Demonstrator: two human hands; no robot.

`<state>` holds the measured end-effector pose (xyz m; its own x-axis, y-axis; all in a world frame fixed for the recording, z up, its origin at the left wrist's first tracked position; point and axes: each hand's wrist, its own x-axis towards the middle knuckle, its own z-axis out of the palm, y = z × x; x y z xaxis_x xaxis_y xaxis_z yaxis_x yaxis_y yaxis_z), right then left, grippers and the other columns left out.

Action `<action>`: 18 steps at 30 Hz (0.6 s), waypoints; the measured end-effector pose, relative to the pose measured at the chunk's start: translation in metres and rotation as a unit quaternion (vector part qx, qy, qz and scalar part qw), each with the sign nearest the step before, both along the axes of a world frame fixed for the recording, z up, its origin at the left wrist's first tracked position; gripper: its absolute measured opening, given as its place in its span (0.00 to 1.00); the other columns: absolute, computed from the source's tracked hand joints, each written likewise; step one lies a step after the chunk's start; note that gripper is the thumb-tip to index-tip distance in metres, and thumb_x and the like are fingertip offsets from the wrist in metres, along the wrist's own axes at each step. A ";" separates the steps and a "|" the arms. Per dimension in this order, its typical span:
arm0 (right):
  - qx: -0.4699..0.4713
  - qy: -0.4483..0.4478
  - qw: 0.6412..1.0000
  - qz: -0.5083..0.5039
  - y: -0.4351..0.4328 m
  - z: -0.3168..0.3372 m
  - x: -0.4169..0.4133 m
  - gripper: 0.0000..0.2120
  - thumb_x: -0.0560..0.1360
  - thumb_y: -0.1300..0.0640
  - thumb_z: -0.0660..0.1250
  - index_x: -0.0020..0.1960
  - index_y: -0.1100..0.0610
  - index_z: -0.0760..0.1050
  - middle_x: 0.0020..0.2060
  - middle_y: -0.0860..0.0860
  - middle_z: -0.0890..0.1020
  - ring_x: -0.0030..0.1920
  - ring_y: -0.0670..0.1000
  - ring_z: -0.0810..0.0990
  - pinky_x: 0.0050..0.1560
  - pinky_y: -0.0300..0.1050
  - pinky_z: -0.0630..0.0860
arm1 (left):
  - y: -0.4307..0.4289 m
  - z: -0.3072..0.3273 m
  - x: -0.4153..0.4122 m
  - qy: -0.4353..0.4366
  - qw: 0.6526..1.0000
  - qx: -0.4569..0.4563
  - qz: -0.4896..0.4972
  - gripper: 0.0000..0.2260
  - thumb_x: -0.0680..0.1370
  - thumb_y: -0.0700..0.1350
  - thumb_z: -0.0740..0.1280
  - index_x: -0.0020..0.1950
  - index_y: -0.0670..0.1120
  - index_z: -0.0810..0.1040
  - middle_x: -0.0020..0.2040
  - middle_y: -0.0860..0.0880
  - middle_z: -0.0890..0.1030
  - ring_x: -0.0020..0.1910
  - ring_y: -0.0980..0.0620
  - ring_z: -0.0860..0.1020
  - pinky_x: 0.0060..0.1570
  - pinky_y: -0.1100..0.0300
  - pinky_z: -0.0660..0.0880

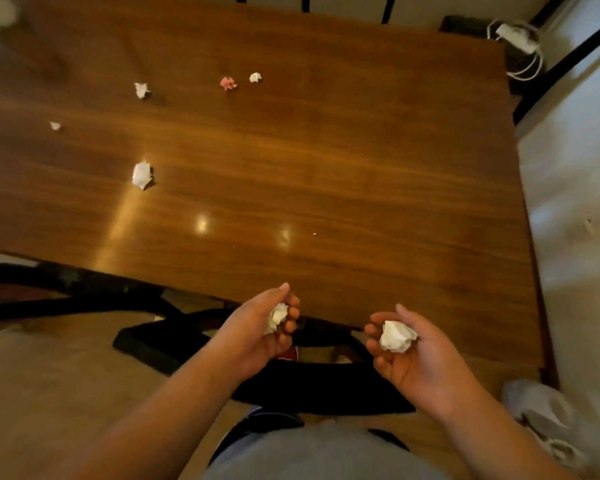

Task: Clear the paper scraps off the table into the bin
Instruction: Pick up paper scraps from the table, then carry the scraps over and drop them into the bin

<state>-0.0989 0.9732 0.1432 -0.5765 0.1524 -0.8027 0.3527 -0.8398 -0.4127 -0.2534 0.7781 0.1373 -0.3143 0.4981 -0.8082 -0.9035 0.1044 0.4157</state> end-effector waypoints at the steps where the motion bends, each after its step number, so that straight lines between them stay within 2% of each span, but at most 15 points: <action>1: 0.009 0.004 1.000 0.023 -0.005 0.004 0.012 0.16 0.69 0.48 0.68 0.43 0.60 0.84 0.38 0.57 0.85 0.33 0.53 0.84 0.26 0.43 0.78 | -0.012 0.005 0.020 0.014 1.000 0.009 0.021 0.12 0.76 0.53 0.67 0.39 0.47 0.82 0.33 0.50 0.78 0.29 0.55 0.74 0.25 0.63 0.70; 5: 0.041 0.002 0.992 0.117 -0.027 0.012 0.061 0.14 0.69 0.50 0.69 0.43 0.60 0.84 0.38 0.58 0.84 0.33 0.53 0.84 0.27 0.44 0.78 | -0.066 0.014 0.105 0.033 0.992 0.035 0.116 0.11 0.75 0.53 0.68 0.39 0.48 0.83 0.34 0.50 0.78 0.30 0.56 0.75 0.25 0.65 0.71; 10: 0.062 -0.052 0.969 0.231 -0.070 0.008 0.100 0.12 0.71 0.53 0.69 0.44 0.62 0.83 0.36 0.58 0.85 0.32 0.54 0.84 0.27 0.44 0.79 | -0.144 0.002 0.196 -0.010 0.969 0.000 0.248 0.09 0.74 0.52 0.69 0.41 0.47 0.82 0.33 0.50 0.79 0.28 0.56 0.75 0.24 0.65 0.70; 14: 0.078 -0.097 0.935 0.332 -0.122 -0.006 0.098 0.12 0.76 0.54 0.66 0.48 0.63 0.80 0.33 0.58 0.85 0.32 0.54 0.84 0.27 0.44 0.79 | -0.213 -0.009 0.253 -0.019 0.935 -0.064 0.347 0.09 0.76 0.51 0.66 0.43 0.46 0.79 0.32 0.50 0.78 0.28 0.56 0.73 0.24 0.66 0.69; 18: 0.090 -0.091 0.887 0.443 -0.200 -0.023 0.079 0.12 0.75 0.54 0.67 0.49 0.63 0.80 0.34 0.58 0.85 0.31 0.53 0.84 0.29 0.44 0.80 | -0.287 -0.019 0.312 -0.035 0.883 -0.102 0.457 0.09 0.78 0.49 0.63 0.42 0.45 0.77 0.30 0.50 0.77 0.27 0.55 0.72 0.23 0.66 0.67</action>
